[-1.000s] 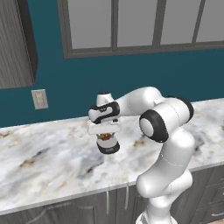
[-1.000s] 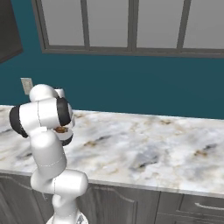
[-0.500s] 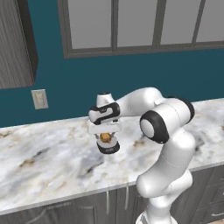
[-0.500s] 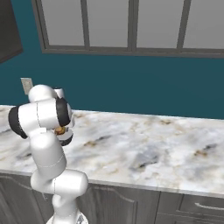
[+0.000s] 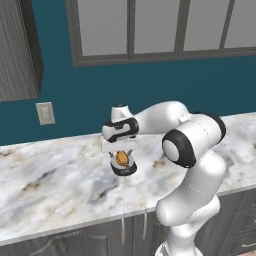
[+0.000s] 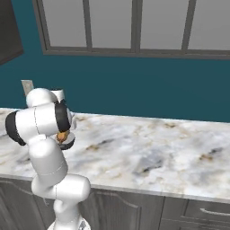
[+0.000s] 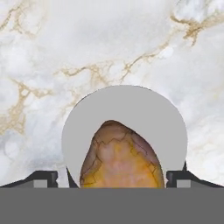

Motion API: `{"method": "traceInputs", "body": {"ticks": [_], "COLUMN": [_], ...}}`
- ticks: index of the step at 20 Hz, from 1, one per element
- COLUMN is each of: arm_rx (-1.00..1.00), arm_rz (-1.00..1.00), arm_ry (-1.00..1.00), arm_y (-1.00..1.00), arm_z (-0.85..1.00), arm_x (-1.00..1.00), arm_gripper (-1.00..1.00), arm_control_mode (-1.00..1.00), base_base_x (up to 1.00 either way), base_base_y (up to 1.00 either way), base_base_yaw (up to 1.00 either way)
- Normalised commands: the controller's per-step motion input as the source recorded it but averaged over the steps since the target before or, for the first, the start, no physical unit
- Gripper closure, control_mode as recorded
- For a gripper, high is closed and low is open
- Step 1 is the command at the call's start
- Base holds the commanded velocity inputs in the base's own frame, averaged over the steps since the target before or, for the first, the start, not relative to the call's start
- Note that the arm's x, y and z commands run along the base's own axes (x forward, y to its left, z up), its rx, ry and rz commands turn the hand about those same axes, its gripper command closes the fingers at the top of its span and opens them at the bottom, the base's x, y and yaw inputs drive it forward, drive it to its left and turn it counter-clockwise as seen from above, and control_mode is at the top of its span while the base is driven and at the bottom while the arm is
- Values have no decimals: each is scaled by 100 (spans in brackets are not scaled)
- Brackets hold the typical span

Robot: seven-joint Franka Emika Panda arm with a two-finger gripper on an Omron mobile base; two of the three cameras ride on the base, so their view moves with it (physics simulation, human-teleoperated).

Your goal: Take the chicken drumstick from the fridge and place it on the digital scale on the counter by the fridge. Wait a few seconds for a reading, then move it to the plate on the dining counter.

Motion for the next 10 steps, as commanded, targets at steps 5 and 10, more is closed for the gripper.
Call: {"method": "traceInputs", "body": {"ticks": [5, 10], "arm_rx": [0, 0], "arm_rz": [0, 0], "arm_ry": [-6, -2], "arm_y": [-8, -1], "arm_z": [47, 44], "arm_x": [-35, -63], "arm_gripper": [-100, -100], "arm_control_mode": [-100, -100], "base_base_x": [0, 0], "base_base_y": [0, 0], "base_base_yaw": [0, 0]}}
